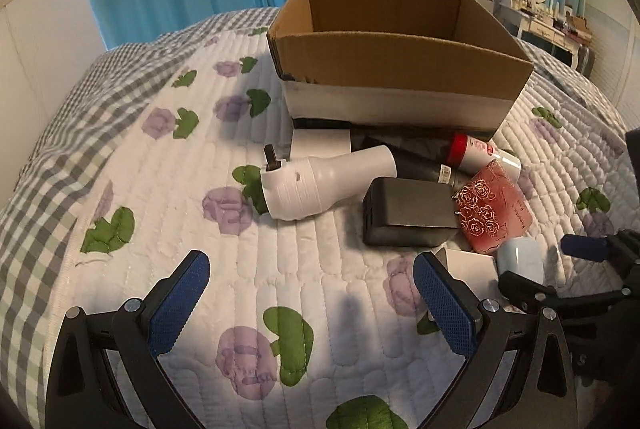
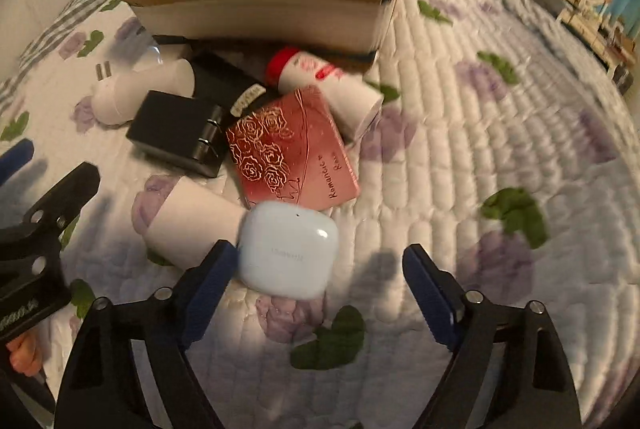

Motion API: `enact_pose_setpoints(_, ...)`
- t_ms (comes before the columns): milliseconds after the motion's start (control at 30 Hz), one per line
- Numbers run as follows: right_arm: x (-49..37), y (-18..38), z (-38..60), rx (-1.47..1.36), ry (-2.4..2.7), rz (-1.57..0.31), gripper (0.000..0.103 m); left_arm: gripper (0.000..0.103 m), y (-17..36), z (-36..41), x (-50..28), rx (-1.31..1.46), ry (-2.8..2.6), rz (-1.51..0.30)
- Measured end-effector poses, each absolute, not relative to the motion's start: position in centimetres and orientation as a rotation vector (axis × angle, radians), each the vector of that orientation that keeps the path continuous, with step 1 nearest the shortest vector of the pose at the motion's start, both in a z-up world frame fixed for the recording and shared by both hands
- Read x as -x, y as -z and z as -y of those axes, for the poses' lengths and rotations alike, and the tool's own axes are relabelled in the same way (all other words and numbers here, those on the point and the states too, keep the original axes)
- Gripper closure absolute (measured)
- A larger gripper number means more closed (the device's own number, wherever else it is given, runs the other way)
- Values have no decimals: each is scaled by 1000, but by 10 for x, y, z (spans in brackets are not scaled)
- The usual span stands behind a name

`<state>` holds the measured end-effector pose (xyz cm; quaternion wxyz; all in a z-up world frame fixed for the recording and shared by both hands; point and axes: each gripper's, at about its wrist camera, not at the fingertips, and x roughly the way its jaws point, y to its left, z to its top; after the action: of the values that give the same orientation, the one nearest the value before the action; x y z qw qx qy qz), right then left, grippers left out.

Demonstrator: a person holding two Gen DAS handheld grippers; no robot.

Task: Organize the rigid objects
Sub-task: 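Grasp the white earbud case with the right gripper while the left grasps the white charger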

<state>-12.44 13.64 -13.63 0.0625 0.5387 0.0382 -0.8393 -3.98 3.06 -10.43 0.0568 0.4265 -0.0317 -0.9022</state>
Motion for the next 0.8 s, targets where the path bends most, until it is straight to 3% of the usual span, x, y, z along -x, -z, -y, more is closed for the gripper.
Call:
enact_pose_setpoints(67, 124, 137, -142, -1627, 2515, -39, 25, 0, 105, -31, 39, -1304, 2738, 95)
enact_pose_setpoints(200, 119, 137, -150, -1608, 2461, 74, 49, 0, 103, -35, 39, -1315, 2732, 107)
enact_pose_setpoints(367, 106, 112, -166, -1509, 2547, 92, 50, 0, 104, -43, 37, -1376, 2732, 102)
enact_pose_setpoints(500, 103, 81, -183, -1449, 2589, -7, 50, 0, 106, -66, 38, -1452, 2758, 111)
enact_pose_setpoints(700, 127, 83, -187, -1506, 2542, -128, 50, 1, 124, -102, 47, -1560, 2780, 123)
enact_pose_setpoints(800, 131, 93, -186, -1505, 2552, -123, 50, 13, 138, -108, 55, -1621, 2757, 112)
